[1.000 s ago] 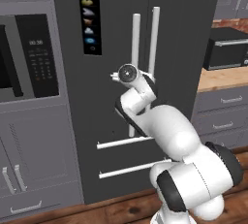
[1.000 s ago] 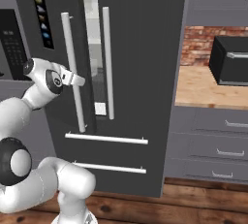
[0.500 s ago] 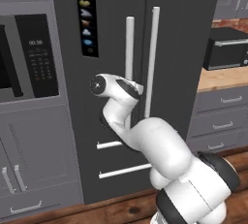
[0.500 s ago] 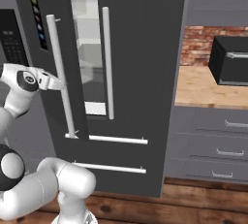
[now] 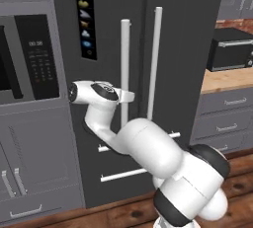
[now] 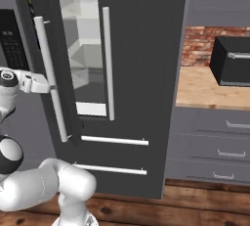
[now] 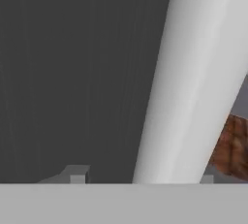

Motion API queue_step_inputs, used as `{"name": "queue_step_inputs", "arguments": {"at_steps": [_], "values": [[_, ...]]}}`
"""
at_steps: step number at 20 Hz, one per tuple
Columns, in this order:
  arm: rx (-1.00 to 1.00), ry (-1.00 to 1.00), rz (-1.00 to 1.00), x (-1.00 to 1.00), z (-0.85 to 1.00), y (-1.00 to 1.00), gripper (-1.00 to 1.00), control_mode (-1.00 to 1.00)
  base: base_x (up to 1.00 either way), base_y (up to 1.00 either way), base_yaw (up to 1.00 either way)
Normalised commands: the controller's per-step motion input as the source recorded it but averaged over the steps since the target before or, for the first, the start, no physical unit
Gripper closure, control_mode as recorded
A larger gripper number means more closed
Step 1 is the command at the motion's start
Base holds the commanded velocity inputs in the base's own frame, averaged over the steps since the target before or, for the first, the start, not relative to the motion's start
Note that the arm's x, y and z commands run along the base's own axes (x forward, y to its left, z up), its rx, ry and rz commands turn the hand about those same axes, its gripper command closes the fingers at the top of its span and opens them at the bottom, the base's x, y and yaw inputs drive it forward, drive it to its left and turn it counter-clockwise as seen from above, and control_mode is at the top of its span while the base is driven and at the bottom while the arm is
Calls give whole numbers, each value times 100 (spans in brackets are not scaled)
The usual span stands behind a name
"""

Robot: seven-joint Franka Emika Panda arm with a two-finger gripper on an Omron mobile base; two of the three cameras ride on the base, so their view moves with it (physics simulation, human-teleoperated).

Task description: Retrieve the fish from the fridge and place it on the saucepan with marinade on the stove.

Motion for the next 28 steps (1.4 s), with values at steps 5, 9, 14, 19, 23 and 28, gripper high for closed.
{"name": "queue_step_inputs", "arguments": {"at_steps": [5, 9, 14, 19, 23, 28], "values": [[-10, 4, -22, -7, -6, 62, -100, -100, 0, 0, 0], [-9, 2, -21, -18, 0, 43, -100, -100, 0, 0, 0], [0, -2, -17, -38, 2, 31, -100, -100, 0, 0, 0], [0, -4, -3, -52, 12, 41, -100, -100, 0, 0, 0], [7, 0, 0, -54, 51, 0, -100, -100, 0, 0, 0], [20, 0, 0, -76, 71, -30, -100, -100, 0, 0, 0]]}}
